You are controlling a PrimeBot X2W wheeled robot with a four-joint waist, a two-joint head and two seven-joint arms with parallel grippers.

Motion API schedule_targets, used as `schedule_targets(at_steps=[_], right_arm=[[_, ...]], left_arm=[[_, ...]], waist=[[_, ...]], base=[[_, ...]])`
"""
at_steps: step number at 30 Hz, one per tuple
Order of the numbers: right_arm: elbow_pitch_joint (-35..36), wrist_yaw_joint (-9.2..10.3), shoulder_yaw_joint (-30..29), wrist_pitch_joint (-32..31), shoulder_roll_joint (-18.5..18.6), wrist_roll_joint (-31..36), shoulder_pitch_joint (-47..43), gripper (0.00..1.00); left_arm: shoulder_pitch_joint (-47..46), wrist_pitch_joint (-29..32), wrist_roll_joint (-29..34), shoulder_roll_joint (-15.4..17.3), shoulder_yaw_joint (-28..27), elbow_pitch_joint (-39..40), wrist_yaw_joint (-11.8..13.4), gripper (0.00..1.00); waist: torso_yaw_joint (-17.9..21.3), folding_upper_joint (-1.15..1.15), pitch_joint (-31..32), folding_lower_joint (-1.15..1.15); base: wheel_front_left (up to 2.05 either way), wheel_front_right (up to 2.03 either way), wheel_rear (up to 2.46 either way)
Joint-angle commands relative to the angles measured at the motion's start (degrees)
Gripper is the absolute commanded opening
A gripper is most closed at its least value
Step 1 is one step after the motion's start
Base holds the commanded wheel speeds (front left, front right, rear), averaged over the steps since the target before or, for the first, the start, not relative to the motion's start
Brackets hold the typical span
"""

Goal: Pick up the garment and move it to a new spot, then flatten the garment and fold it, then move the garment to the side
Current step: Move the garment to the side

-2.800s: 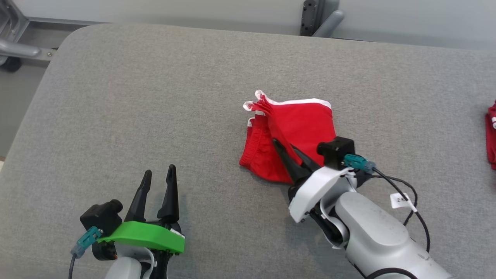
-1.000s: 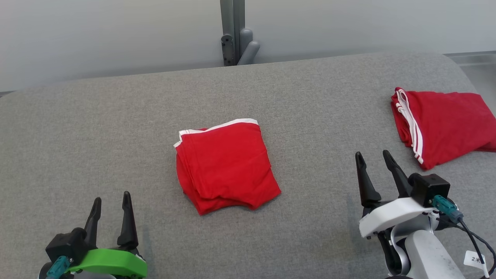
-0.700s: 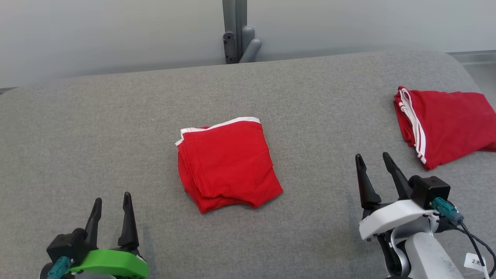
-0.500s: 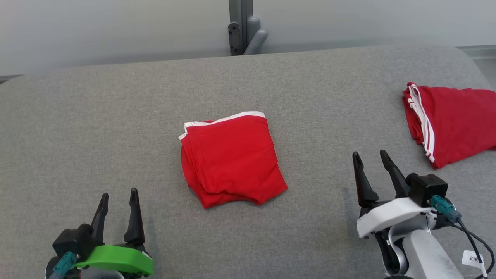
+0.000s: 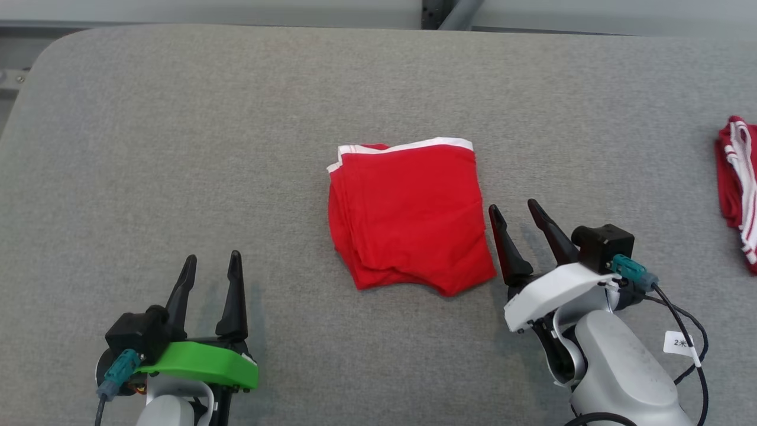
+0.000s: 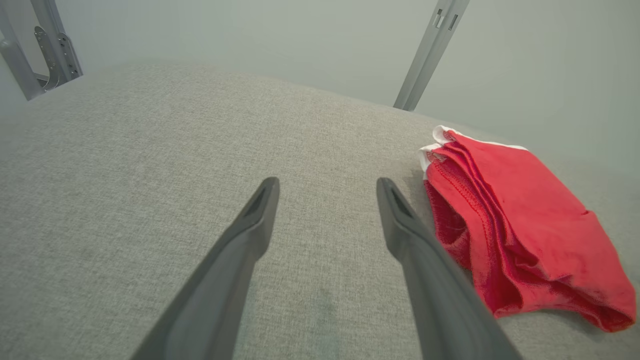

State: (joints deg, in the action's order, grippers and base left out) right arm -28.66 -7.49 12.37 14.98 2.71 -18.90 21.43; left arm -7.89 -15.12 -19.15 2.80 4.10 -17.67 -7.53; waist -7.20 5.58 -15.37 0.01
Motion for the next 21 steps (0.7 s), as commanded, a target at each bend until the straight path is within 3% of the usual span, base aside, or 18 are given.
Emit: schedule_targets(at_steps=[1, 10, 11, 12, 13, 21], right_arm=[[-1.2, 0.02, 0.1, 0.1, 0.3, -1.2, 0.9, 1.0], [-13.0, 0.02, 4.1, 0.1, 0.3, -7.5, 7.3, 1.0], [-13.5, 0.01, 4.6, 0.1, 0.3, -8.0, 7.9, 0.64], [-13.7, 0.01, 4.8, 0.1, 0.2, -8.6, 8.3, 0.17], [-14.1, 0.01, 5.1, 0.1, 0.2, -8.8, 8.3, 0.0], [-12.2, 0.02, 3.1, 0.1, 0.3, -9.2, 7.1, 0.0]], left_arm=[[-0.8, 0.0, -0.6, 0.2, 0.2, 0.0, 0.1, 1.0], [-1.2, 0.0, -1.0, 0.2, 0.9, 0.2, 0.1, 1.0], [-1.2, 0.0, -0.9, 0.2, 0.8, 0.2, 0.1, 1.0], [-1.2, 0.0, -0.9, 0.2, 0.8, 0.3, 0.1, 1.0], [-1.2, 0.0, -0.8, 0.2, 0.6, 0.3, 0.1, 1.0], [-0.7, 0.0, 0.4, 0.2, -0.1, 0.4, 0.1, 1.0]], waist=[[-4.3, 0.0, -3.4, -0.01], [-7.4, 0.0, -4.6, -0.01], [-7.4, 0.0, -4.6, -0.01], [-7.3, 0.0, -4.6, -0.01], [-7.0, 0.0, -4.4, -0.01], [-2.7, 0.0, -2.7, -0.01]], base=[[0.0, 0.0, 0.0], [0.0, 0.0, 0.0], [0.0, 0.0, 0.0], [0.0, 0.0, 0.0], [0.0, 0.0, 0.0], [0.0, 0.0, 0.0]])
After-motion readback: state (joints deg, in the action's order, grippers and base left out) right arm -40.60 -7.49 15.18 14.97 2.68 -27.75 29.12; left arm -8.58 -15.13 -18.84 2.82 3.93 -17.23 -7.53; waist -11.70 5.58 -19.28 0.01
